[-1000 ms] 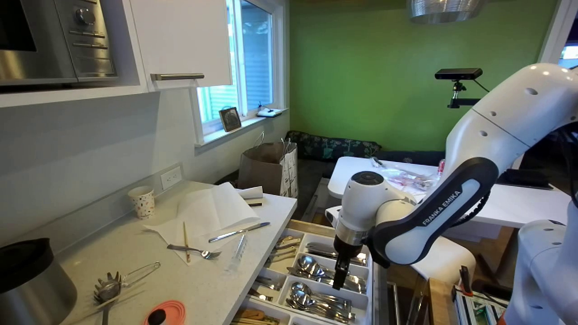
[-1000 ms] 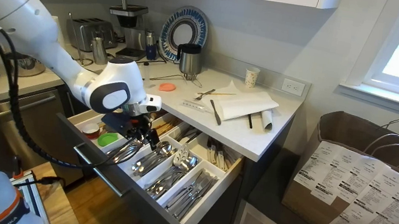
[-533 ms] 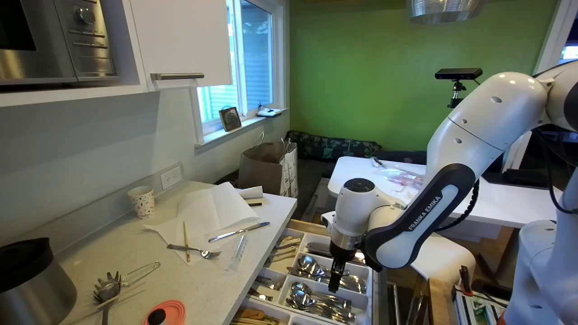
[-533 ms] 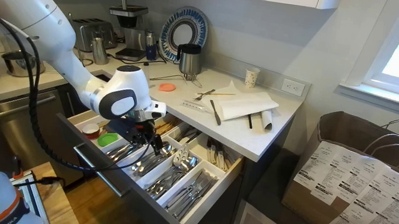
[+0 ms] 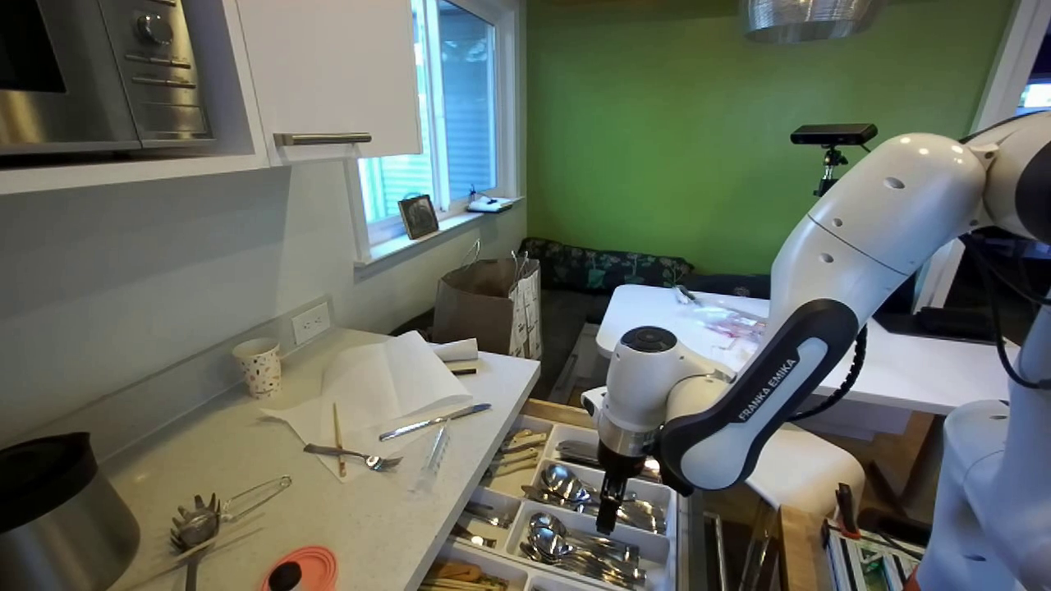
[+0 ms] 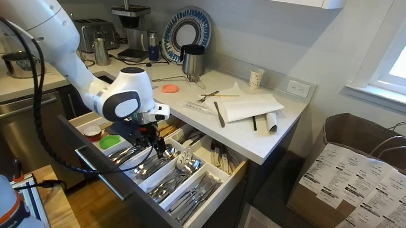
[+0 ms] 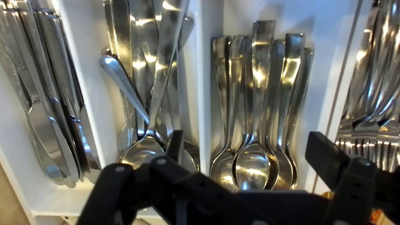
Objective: Pick up one silver spoon from the open drawer and put it on the sheet of kitchen paper on the kitchen counter
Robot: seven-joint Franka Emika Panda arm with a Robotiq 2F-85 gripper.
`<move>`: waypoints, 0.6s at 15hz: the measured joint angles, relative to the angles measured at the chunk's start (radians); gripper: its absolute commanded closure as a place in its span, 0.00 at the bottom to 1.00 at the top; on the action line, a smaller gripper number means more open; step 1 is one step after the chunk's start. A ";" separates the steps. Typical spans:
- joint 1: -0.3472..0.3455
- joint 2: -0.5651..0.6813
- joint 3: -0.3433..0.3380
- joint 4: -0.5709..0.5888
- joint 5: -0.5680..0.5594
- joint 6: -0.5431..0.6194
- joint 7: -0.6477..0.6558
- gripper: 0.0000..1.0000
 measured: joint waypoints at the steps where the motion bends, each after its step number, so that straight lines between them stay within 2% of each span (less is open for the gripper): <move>1: 0.001 0.013 0.000 0.007 -0.007 0.000 0.007 0.15; 2: 0.002 0.028 0.000 0.015 -0.007 0.000 0.009 0.18; 5: 0.013 0.079 0.002 0.045 0.000 0.000 0.008 0.41; 7: 0.023 0.110 0.002 0.064 0.004 0.000 0.008 0.44; 9: 0.032 0.139 0.003 0.083 0.011 0.000 0.008 0.40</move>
